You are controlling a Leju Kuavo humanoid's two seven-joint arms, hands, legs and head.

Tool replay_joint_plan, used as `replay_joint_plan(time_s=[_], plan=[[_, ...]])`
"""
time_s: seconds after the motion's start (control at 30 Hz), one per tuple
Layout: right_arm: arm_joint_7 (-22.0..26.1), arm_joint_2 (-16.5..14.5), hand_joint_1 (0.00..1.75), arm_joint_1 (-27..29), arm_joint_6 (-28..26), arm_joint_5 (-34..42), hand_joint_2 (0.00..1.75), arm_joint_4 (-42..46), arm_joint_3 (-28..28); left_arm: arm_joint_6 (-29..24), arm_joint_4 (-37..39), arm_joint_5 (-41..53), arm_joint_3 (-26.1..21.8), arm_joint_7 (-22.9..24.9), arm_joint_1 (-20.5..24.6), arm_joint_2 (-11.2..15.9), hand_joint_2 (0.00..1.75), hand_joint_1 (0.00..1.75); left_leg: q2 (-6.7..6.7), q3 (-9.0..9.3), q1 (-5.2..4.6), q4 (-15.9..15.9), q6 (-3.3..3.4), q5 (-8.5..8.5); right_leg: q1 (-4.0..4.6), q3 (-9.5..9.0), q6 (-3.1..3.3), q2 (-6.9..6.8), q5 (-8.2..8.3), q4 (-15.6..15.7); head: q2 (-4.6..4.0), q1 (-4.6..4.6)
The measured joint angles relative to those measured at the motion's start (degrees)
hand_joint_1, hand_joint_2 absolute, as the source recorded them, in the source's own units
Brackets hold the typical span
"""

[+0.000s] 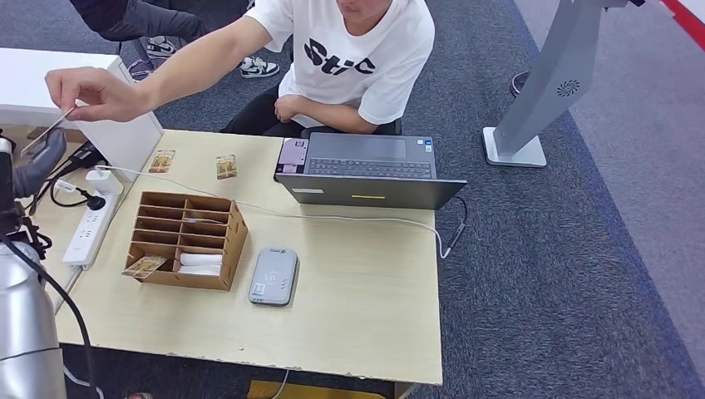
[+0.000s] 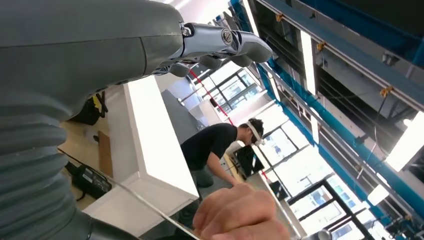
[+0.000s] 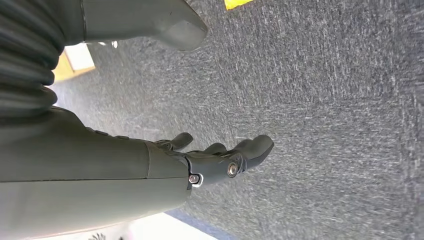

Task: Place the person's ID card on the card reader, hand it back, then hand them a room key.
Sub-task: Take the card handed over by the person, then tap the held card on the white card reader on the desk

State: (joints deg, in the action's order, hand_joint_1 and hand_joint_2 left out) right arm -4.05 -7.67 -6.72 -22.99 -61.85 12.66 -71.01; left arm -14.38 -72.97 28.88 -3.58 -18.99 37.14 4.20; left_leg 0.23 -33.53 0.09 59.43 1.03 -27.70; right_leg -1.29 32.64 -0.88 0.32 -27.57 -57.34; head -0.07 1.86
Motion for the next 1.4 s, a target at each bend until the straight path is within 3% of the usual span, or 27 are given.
replay_joint_plan(time_s=[0.47, 0.5, 0.6, 0.63, 1.4], plan=[[-1.52, 0.0, 0.0, 0.36, 2.04, -5.15, 1.75, -0.26, 4.87, 1.11, 16.55, 11.88, 12.27, 7.61, 16.39, 0.13, 1.75, 0.01, 0.07, -0.01, 0.0, 0.0, -0.02, 0.02, 0.01, 0.01, 0.03, 0.05, 0.04, -0.03, 0.0, -0.03], [-1.64, 0.0, 0.0, 0.4, 2.29, -5.65, 1.75, -0.27, 5.32, 1.17, 17.51, 12.75, 13.06, 8.13, 17.31, 0.17, 1.75, 0.13, 0.07, -0.01, 0.0, 0.0, -0.02, 0.02, 0.01, 0.01, 0.03, 0.05, 0.04, -0.03, 0.0, -0.03], [-1.8, -0.02, 0.0, 0.56, 3.04, -7.62, 1.75, -0.32, 6.78, 1.34, 19.67, 15.75, 15.35, 9.79, 18.84, 0.45, 1.75, 1.43, 0.07, -0.01, 0.0, -0.01, -0.02, 0.02, 0.0, 0.01, 0.03, 0.05, 0.04, -0.04, 0.0, -0.03], [-1.82, -0.02, 0.0, 0.61, 3.28, -8.34, 1.75, -0.33, 7.23, 1.39, 20.07, 16.67, 16.0, 10.22, 18.94, 0.57, 1.75, 1.75, 0.07, -0.02, 0.0, -0.01, -0.02, 0.02, 0.01, 0.01, 0.03, 0.05, 0.04, -0.04, 0.0, -0.03], [-2.44, -0.02, 0.0, 1.12, 4.45, -10.35, 1.75, -0.55, 9.68, 3.42, 20.92, 17.51, 18.36, 10.7, 14.76, 3.66, 1.75, 1.75, 0.04, -0.07, 0.0, -0.01, -0.02, 0.02, 0.01, 0.02, 0.03, 0.03, 0.04, -0.05, 0.0, -0.03]])
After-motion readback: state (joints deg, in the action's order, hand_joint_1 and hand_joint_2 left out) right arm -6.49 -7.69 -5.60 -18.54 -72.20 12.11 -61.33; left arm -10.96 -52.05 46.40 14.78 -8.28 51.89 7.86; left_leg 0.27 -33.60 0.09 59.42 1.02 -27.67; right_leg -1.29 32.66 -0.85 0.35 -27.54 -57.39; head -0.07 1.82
